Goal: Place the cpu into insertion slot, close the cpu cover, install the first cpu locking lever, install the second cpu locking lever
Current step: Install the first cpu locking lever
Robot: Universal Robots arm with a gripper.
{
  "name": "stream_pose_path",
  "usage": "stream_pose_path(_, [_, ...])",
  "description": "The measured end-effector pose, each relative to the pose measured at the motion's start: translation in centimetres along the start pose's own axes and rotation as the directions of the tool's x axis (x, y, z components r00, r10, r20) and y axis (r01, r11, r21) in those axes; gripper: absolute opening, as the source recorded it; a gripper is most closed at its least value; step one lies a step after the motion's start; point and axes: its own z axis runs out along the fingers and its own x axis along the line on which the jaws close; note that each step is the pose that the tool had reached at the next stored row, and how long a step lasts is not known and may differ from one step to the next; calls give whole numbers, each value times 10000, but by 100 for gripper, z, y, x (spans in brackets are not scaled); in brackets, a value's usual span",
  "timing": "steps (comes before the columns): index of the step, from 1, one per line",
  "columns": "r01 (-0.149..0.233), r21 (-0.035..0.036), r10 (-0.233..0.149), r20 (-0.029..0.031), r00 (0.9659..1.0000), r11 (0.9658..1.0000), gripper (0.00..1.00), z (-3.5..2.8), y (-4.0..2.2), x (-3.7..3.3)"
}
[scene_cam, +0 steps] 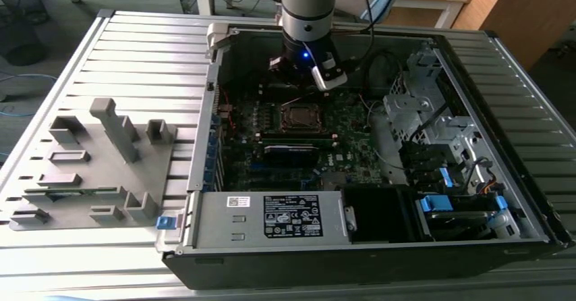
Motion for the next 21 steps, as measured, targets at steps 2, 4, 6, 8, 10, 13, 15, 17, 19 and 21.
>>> stream_pose_path(2, [-20, 2, 20, 5, 10000, 10000, 10, 8, -1, -3])
stream_pose_path(4, [-150, 13, 150, 31, 9999, 9999, 10, 15, -2, -7])
stream_pose_path(6, [-353, 26, 352, 74, 9994, 9994, 10, 21, -4, -9])
stream_pose_path(8, [-457, 35, 457, 95, 9989, 9989, 10, 22, -4, -9])
stream_pose_path(10, [-462, 33, 462, 98, 9989, 9989, 10, 23, -4, -9])
stream_pose_path(13, [-575, 40, 574, 123, 9983, 9983, 10, 24, -4, -9])
stream_pose_path(15, [-740, 48, 739, 158, 9971, 9972, 10, 25, -4, -10])
stream_pose_path(17, [-897, 58, 896, 191, 9958, 9959, 10, 25, -4, -10])
stream_pose_path(19, [-974, 61, 973, 208, 9950, 9952, 10, 25, -4, -11])
stream_pose_path(21, [-998, 63, 996, 213, 9948, 9950, 10, 25, -4, -10])
